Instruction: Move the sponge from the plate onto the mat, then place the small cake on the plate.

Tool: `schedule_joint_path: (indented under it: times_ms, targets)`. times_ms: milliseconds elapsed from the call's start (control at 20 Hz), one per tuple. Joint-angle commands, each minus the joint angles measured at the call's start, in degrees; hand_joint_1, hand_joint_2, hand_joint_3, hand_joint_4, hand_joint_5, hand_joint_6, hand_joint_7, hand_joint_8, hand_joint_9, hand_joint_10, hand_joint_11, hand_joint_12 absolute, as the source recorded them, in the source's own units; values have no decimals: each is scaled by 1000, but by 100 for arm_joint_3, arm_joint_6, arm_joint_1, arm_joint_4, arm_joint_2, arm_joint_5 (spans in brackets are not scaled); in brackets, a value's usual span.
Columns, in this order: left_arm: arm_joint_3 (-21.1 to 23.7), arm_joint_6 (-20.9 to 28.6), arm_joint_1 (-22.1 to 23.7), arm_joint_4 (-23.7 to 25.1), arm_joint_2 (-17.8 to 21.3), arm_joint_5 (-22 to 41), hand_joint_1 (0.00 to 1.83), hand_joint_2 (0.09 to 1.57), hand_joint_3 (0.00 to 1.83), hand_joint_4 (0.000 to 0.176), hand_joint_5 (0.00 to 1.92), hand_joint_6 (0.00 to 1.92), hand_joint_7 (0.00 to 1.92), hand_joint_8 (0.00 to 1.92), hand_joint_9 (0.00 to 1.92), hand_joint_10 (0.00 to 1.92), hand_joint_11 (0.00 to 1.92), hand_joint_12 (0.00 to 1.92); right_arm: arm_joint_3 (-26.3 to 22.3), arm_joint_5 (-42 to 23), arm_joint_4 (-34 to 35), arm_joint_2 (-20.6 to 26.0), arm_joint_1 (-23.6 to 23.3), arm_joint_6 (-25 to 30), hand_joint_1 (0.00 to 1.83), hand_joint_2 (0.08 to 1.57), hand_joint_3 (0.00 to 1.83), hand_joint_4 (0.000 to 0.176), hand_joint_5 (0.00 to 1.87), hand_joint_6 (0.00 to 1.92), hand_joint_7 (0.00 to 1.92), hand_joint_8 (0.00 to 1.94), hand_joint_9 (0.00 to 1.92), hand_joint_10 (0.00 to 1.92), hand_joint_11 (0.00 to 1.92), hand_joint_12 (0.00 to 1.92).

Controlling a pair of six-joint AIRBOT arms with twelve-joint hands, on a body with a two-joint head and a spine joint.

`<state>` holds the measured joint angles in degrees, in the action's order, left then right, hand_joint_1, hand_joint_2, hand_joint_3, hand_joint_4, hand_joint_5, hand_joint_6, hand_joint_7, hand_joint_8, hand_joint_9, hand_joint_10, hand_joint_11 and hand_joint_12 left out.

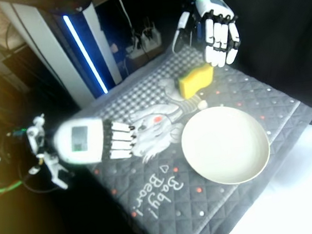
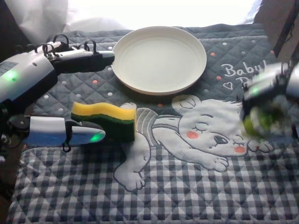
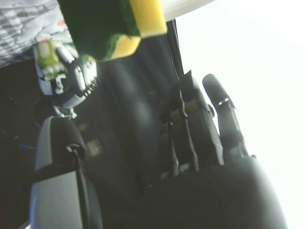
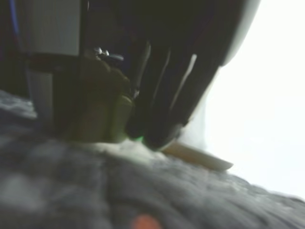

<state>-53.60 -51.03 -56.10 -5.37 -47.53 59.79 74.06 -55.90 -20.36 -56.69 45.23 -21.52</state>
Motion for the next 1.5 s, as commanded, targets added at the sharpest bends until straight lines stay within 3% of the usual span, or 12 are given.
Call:
schedule_joint_path:
  times_ms: [0,200,300,500,600,650,850,950,1050,1150,1350,1450]
  targets:
    - [10,42,32,-52,12,734,800,891,0,0,396,2,512,2,521,2,65,937,45,-734,280,28,-224,-115,1351,1175,0,0,931,1074,772,1173,776,1392,610,1524]
    - [8,44,31,-67,-28,738,826,864,0,0,415,3,535,5,551,11,92,1029,491,-684,280,-450,-1191,-425,1371,1127,0,0,1072,723,845,1181,850,1316,799,1337]
    - [6,66,32,-67,-54,758,840,847,0,0,430,2,554,7,567,14,61,1149,854,-355,288,-903,-1668,-475,1382,1089,0,0,1001,987,1040,798,954,1113,820,1165]
    - [2,129,-4,-53,-95,819,823,858,4,0,425,0,522,0,534,1,5,1196,1679,607,237,-1917,-2339,-523,1392,1049,0,0,1080,857,1151,553,1052,998,895,1063]
    - [-7,148,15,-19,-114,817,823,859,3,0,420,0,514,0,526,0,0,1229,1952,1120,64,-2230,-2567,-524,1395,1046,0,0,1093,771,1102,654,1103,981,1027,1070]
    - [-27,185,42,13,-147,817,825,844,0,0,439,8,538,10,554,12,22,1250,2190,1528,-59,-2508,-2731,-534,1384,1089,0,0,1076,706,924,1003,1021,1133,1005,1140]
    - [-198,339,233,187,-340,665,789,847,1,0,434,0,529,3,548,9,47,1175,2649,2298,-132,-2999,-2801,-668,1245,1173,0,0,977,766,785,1488,675,1233,644,1485]
    - [-247,381,279,241,-413,636,803,854,2,0,423,4,521,5,545,7,31,1229,2757,2446,-189,-3095,-2801,-668,1087,948,0,11,583,71,420,548,382,803,251,1307]
    - [-242,392,287,248,-415,662,793,860,3,0,427,0,522,2,556,10,37,1273,2757,2460,-204,-3098,-2801,-668,979,860,0,73,323,2,360,55,321,202,27,988]
    - [-240,400,285,248,-415,672,783,861,2,0,413,0,508,1,547,7,12,1303,2718,2460,-272,-3097,-2801,-668,902,831,0,106,197,1,214,8,235,43,0,538]
    - [-209,429,236,221,-415,741,818,861,0,0,382,0,494,3,520,0,6,1205,2372,2455,-514,-2966,-2800,-668,848,802,0,115,132,2,155,5,160,8,0,119]
    - [-191,471,181,187,-410,820,806,850,0,0,376,1,505,6,534,6,20,1209,1928,2035,-527,-2429,-2686,-667,852,801,0,117,99,2,130,0,140,1,0,309]
